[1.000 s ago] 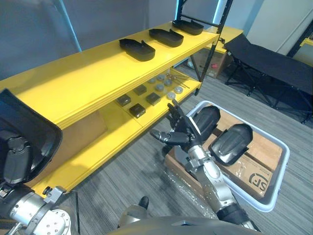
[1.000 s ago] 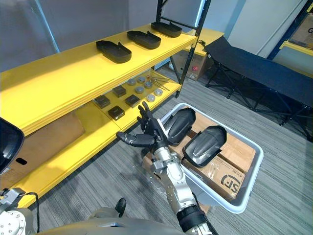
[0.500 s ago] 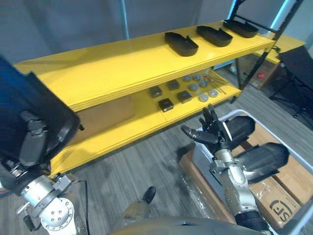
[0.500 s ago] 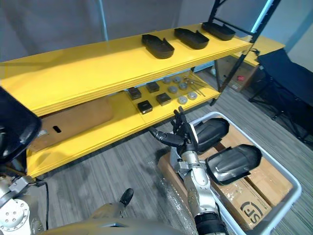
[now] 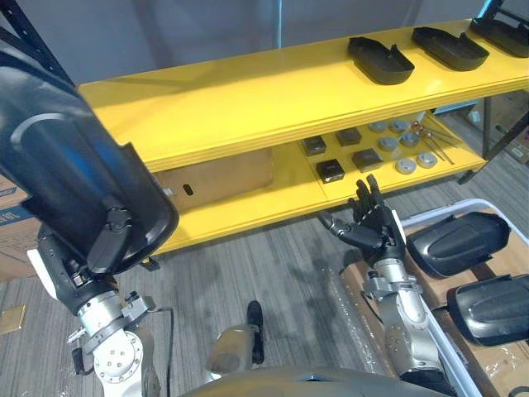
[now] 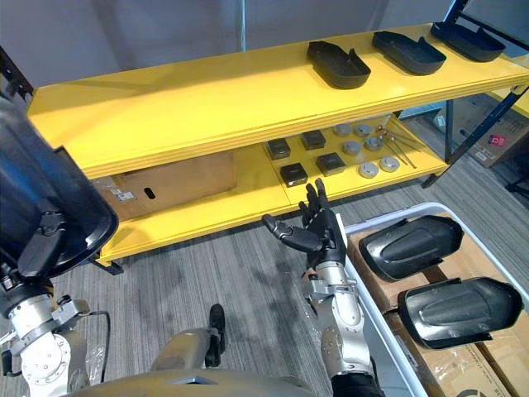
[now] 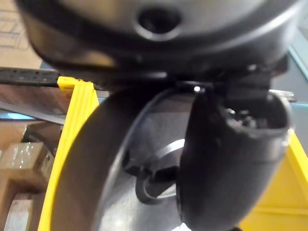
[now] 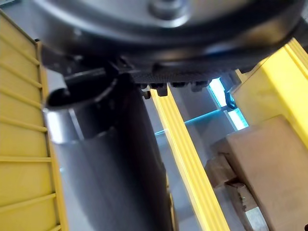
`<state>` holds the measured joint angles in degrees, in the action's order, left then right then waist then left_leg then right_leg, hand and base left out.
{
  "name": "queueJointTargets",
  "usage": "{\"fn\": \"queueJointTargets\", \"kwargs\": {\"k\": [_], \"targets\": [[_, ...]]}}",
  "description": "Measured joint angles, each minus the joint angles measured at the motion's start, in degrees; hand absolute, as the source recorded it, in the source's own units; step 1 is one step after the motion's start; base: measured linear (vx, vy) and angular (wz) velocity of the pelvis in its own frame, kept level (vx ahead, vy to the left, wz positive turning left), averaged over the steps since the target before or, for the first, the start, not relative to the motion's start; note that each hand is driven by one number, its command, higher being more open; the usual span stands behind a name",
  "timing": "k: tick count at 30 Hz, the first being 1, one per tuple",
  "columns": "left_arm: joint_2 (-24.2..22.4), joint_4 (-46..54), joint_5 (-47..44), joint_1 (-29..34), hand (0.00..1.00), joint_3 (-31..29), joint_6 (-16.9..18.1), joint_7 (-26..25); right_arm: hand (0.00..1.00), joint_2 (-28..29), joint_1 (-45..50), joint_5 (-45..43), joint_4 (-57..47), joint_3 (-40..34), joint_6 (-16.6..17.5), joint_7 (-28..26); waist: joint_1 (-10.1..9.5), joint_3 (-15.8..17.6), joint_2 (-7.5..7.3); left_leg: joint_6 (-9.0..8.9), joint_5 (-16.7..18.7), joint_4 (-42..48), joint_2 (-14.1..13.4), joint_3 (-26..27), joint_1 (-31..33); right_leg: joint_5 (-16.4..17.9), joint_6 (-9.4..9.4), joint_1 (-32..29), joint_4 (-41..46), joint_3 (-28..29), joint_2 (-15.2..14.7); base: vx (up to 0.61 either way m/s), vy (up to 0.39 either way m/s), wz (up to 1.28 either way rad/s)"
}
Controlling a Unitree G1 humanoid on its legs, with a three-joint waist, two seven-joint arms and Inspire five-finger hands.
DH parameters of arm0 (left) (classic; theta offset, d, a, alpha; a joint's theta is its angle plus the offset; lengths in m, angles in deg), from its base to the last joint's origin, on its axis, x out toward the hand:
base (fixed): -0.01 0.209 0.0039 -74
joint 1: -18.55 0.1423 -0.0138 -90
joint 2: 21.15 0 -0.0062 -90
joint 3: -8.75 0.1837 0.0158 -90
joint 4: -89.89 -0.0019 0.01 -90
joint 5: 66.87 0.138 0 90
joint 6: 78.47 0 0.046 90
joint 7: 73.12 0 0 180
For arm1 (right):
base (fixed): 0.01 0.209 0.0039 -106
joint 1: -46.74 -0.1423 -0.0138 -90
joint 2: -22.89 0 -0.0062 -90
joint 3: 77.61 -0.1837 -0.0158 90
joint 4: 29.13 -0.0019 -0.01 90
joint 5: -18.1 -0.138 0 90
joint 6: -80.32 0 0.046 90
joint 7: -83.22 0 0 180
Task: Walk over and take three plastic housings, then place them on the shelf
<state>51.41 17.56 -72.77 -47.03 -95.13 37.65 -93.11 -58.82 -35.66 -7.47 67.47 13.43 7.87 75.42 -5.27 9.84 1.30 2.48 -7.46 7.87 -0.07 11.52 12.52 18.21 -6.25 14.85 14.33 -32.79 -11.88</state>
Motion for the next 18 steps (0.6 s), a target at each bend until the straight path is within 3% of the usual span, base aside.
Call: {"fn": "queueJointTargets", "kwargs": {"k": [3,5,6,7,8,9,10,12,13,15,18], "targets": [[0.43,1.36,0.0,-0.39,0.0,-0.07,-0.04,2.13,1.0,1.79,0.03,0.26,0.0,0.85,0.25,2.29,0.12,0.77,-1.36,0.65,2.07,0.02,2.96,0.33,-1.68,1.63,1.65,1.21,2.89,-0.56,-3.15,0.08,0.092,0.11],[0.51,1.47,0.04,-1.69,0.0,-0.07,-0.07,3.52,1.0,1.71,0.01,0.42,0.0,0.77,0.31,3.28,0.8,0.98,-1.17,1.38,2.54,0.01,3.9,-0.55,-2.36,0.96,2.76,-0.29,9.32,-0.21,-5.2,0.1,0.093,0.38],[1.15,1.58,1.71,-3.24,0.0,-0.08,-0.11,4.1,1.0,1.82,0.11,0.53,0.13,0.66,0.31,3.96,1.02,1.14,-0.82,1.58,2.73,-0.98,4.69,-1.59,-3.72,-1.61,6.96,-4.13,19.18,1.82,-7.8,0.09,0.128,0.38],[1.82,1.61,2.09,-3.73,0.0,-0.09,-0.11,4.23,1.0,1.92,0.09,0.57,0.16,0.57,0.31,4.27,0.88,1.17,-0.89,1.55,2.79,-1.88,4.98,-1.77,-4.56,-3.3,8.58,-5.67,22.86,2.82,-8.8,0.15,0.181,0.29],[2.96,1.64,2.08,-4.19,0.0,-0.09,-0.11,4.56,1.0,2.02,0.01,0.62,0.16,0.63,0.32,4.38,0.88,1.2,-0.97,1.27,2.97,-4.21,5.5,-2.28,-6.29,-7.13,9.85,-7.87,27.73,4.54,-9.99,0.16,0.129,0.11],[3.78,1.65,2.09,-4.35,0.0,0.0,-0.11,4.78,1.0,2.12,-0.06,0.65,0.19,0.67,0.33,4.38,1.12,1.15,-0.87,0.72,3.33,-6.49,5.75,-2.87,-8.0,-11.39,9.92,-9.71,30.9,6.58,-10.41,0.18,0.111,0.23],[4.82,1.7,2.11,-4.71,0.0,0.09,-0.11,4.84,1.0,2.55,-0.25,0.63,0.19,0.64,0.43,4.36,2.04,1.25,-0.01,0.08,3.78,-9.94,5.69,-4.49,-9.84,-12.2,8.61,-12.84,34.69,9.32,-9.69,0.23,0.085,0.34],[6.0,0.87,2.04,-6.75,0.0,0.22,-0.2,4.5,1.0,3.34,-1.13,0.61,0.19,0.41,0.66,4.29,2.8,1.62,0.37,-2.92,5.94,-12.69,5.1,-6.84,-11.23,-7.08,7.0,-17.93,34.41,11.31,-6.7,0.22,0.041,0.33],[6.75,0.18,1.99,-8.02,0.0,0.36,-0.56,4.41,1.0,3.6,-1.41,0.65,0.14,0.32,0.71,4.02,3.01,1.67,0.2,-3.95,7.32,-12.45,5.04,-6.46,-11.35,-4.85,6.3,-20.05,29.93,11.13,-5.68,0.17,0.01,0.1],[7.7,0.14,1.99,-8.51,0.0,0.52,-1.26,4.38,1.0,3.57,-1.65,2.17,0.13,0.19,0.74,3.51,2.85,1.78,0.2,-2.46,5.03,-10.92,5.07,-5.55,-12.18,-3.9,4.96,-21.88,22.59,11.78,-5.15,0.13,0.007,-0.07],[9.32,-0.13,2.01,-8.94,0.0,3.03,-1.29,4.07,1.0,3.48,-1.55,7.45,-2.34,0.04,0.94,8.39,4.3,1.88,0.17,0.11,6.48,-7.03,5.1,-7.31,-12.58,-5.78,2.41,-25.16,12.54,20.33,-2.58,0.16,-0.025,0.27]]}}
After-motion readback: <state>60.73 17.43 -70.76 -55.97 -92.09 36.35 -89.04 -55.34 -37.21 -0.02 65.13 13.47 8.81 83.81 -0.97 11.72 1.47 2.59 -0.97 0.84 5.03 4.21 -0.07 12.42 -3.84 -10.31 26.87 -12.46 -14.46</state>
